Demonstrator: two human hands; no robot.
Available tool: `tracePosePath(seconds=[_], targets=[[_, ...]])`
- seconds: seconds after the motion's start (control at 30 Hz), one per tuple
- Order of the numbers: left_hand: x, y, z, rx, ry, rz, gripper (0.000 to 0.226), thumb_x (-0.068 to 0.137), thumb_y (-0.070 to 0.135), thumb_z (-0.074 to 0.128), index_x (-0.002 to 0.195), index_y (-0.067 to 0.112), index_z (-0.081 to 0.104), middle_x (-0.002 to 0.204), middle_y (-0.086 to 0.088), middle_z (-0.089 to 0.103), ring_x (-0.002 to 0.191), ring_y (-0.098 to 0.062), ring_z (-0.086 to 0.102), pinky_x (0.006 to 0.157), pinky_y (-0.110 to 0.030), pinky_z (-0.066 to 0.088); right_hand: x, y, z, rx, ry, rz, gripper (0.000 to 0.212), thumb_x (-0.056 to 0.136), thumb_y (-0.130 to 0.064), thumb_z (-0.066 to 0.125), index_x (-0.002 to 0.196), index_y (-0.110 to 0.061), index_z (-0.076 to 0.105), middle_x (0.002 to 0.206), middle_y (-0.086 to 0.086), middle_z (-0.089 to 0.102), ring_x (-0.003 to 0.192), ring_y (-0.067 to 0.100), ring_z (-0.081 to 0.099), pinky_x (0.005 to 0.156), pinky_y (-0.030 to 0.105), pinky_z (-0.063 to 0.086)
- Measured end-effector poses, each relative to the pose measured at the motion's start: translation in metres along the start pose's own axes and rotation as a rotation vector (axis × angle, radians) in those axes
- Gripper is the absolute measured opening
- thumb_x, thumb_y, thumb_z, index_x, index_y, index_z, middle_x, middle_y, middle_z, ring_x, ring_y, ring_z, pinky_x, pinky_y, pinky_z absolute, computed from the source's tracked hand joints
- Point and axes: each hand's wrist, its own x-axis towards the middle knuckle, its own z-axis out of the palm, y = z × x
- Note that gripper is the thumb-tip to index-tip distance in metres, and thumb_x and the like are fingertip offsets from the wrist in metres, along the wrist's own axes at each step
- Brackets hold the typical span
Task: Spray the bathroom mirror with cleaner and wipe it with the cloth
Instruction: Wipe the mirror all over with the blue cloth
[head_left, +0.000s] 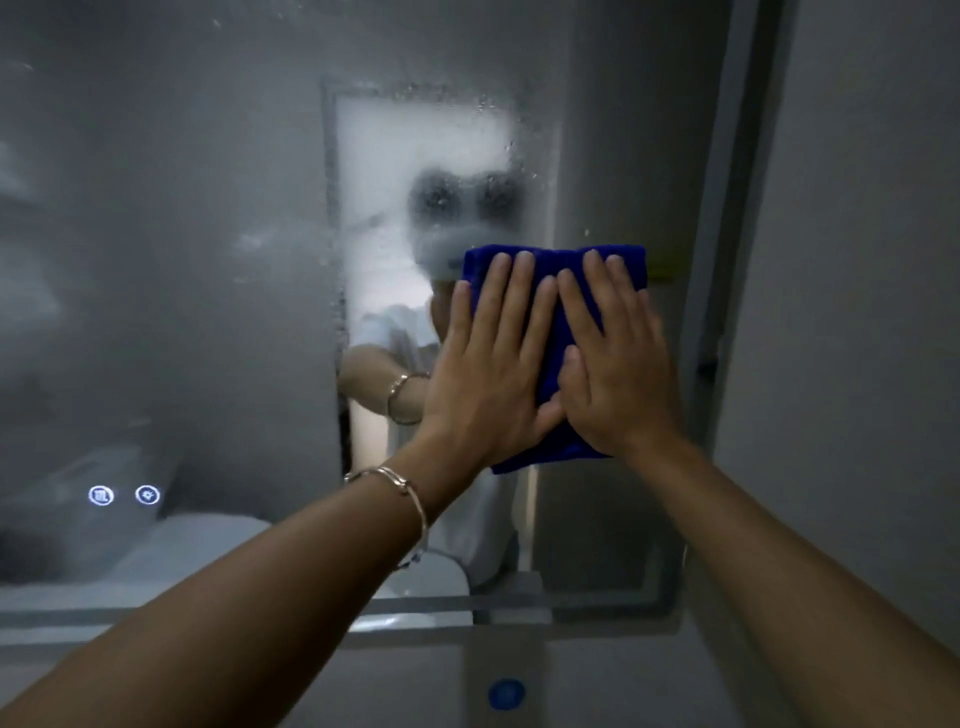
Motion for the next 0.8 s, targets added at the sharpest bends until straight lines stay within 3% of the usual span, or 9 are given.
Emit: tracePosePath(seconds=[0.1,0.17,0.3,0.47,0.6,0.8], targets=[[0.032,0.048,0.006,0.016,-0.021,0.050,0.081,0.090,0.059,0.022,0.147,0.003,0.010,0.154,-0.022,0.009,0.143,-0.036,0.005,0.113,-0.050,-0.005,-0.014,0.053,-0.020,-0.017,-0.022,0.091,0.058,0.091,-0.020,0.031,0.148,-0.009,0.022,0.154,0.009,0.018,0.144,0.020,0.009,0.116,0.043,0.010],[0.052,0.076,0.008,0.021,-0.038,0.098,0.080,0.091,0.058,0.021,0.147,0.004,0.007,0.155,-0.021,0.006,0.143,-0.035,0.002,0.113,-0.050,-0.007,-0.022,0.081,-0.034,0.014,-0.073,0.181,0.059,0.093,-0.022,0.026,0.149,-0.014,0.009,0.155,0.002,0.006,0.144,0.016,0.002,0.117,0.050,0.012],[0.068,0.088,0.009,0.021,-0.044,0.171,0.076,0.092,0.055,0.020,0.148,0.004,0.007,0.155,-0.020,0.006,0.144,-0.034,0.002,0.115,-0.048,-0.004,-0.021,0.093,-0.047,0.011,-0.137,0.251,0.061,0.095,-0.017,0.026,0.150,-0.012,0.002,0.159,0.010,0.004,0.143,0.014,-0.001,0.118,0.046,0.011],[0.059,0.056,0.008,0.042,0.014,0.234,0.070,0.095,0.050,0.020,0.149,0.007,0.009,0.156,-0.016,0.009,0.144,-0.031,0.005,0.116,-0.045,-0.002,-0.013,0.060,-0.033,-0.002,-0.059,0.321,0.061,0.092,-0.020,0.022,0.150,-0.004,0.010,0.157,0.019,0.004,0.144,0.021,-0.003,0.119,0.031,-0.004],[0.043,0.009,-0.003,0.047,0.021,0.238,0.070,0.094,0.050,0.021,0.148,0.007,0.013,0.155,-0.016,0.013,0.144,-0.032,0.008,0.117,-0.046,0.006,0.004,0.020,-0.015,-0.101,0.002,0.256,0.061,0.091,-0.022,0.026,0.149,-0.003,0.016,0.156,0.019,0.014,0.144,0.029,0.005,0.117,0.044,0.003],[-0.004,-0.087,-0.020,0.097,0.054,0.200,0.068,0.094,0.046,0.029,0.146,0.005,0.022,0.152,-0.019,0.021,0.142,-0.034,0.015,0.116,-0.048,0.014,0.037,-0.075,0.023,-0.096,0.043,0.179,0.063,0.090,-0.027,0.031,0.149,-0.006,0.021,0.156,0.017,0.021,0.144,0.029,0.013,0.116,0.042,0.004]])
